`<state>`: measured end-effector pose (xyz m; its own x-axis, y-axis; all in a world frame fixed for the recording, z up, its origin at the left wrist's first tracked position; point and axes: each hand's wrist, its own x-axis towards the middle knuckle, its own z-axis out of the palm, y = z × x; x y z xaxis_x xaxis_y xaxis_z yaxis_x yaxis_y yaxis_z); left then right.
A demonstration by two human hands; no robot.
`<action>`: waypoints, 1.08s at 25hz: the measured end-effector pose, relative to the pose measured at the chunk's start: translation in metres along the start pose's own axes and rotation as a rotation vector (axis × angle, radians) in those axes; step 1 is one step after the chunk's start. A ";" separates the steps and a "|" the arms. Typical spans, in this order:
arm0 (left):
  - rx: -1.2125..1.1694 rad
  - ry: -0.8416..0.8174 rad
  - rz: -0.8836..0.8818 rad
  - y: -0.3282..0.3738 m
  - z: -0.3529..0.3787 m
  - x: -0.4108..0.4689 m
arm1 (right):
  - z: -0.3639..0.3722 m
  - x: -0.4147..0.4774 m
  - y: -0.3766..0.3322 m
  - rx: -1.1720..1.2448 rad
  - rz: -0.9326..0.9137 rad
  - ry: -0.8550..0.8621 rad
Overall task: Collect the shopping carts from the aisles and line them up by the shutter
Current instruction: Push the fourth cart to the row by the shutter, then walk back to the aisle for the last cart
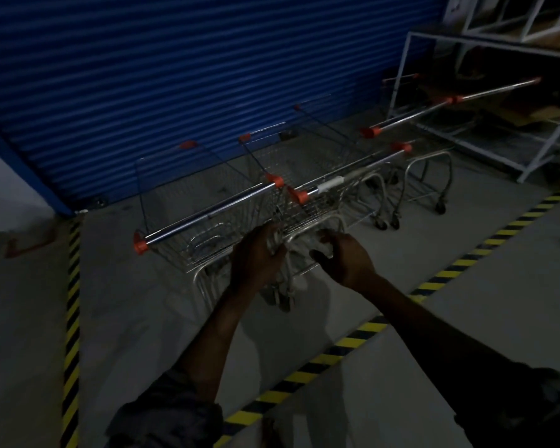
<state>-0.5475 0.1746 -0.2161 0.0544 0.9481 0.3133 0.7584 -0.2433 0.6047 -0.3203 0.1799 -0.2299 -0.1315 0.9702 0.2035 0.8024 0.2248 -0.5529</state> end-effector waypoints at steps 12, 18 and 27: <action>-0.120 -0.214 0.411 0.133 0.023 -0.017 | -0.101 -0.127 0.010 0.040 0.262 0.387; -0.112 -0.345 0.637 0.192 0.056 -0.064 | -0.124 -0.235 0.012 -0.048 0.461 0.559; -0.155 -0.355 0.977 0.316 0.101 -0.162 | -0.187 -0.411 0.022 -0.337 0.730 0.713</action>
<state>-0.2514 -0.0353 -0.1498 0.8041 0.3252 0.4977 0.1925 -0.9344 0.2996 -0.1401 -0.2305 -0.1746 0.7275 0.5584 0.3987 0.6826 -0.5304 -0.5027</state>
